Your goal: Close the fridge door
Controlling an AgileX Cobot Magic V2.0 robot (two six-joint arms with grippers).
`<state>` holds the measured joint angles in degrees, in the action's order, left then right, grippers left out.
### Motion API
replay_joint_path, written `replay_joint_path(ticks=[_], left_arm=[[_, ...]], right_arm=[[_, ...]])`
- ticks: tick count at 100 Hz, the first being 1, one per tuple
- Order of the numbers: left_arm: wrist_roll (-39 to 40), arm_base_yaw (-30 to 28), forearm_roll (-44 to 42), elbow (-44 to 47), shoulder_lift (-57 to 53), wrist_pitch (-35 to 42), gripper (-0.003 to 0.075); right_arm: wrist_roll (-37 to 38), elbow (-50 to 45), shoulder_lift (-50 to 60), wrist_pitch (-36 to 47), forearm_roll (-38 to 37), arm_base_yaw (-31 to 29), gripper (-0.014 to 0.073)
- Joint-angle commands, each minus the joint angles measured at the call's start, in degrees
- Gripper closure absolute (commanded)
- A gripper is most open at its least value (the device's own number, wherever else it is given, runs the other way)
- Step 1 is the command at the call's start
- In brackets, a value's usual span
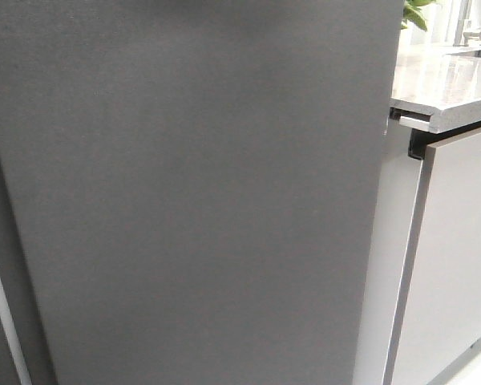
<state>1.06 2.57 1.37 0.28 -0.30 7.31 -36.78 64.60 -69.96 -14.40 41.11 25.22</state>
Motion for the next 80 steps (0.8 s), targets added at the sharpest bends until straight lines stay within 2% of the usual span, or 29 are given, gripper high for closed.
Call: replay_joint_path(ticks=[1, 37, 57, 80], left_arm=[[0.3, 0.2, 0.4, 2.0, -1.2, 4.1, 0.074], [0.3, 0.2, 0.4, 2.0, -1.2, 4.1, 0.074], [0.3, 0.2, 0.4, 2.0, -1.2, 4.1, 0.074], [0.3, 0.2, 0.4, 2.0, -1.2, 4.1, 0.074]], right_arm=[[-0.2, -2.4, 7.6, 1.4, 0.1, -2.6, 0.0637], [0.7, -16.8, 31.1, -9.0, 0.1, -16.8, 0.0637], [0.8, -22.5, 40.6, -10.6, 0.1, -17.5, 0.0638], [0.8, -23.6, 42.7, -14.1, 0.1, -17.5, 0.0638]])
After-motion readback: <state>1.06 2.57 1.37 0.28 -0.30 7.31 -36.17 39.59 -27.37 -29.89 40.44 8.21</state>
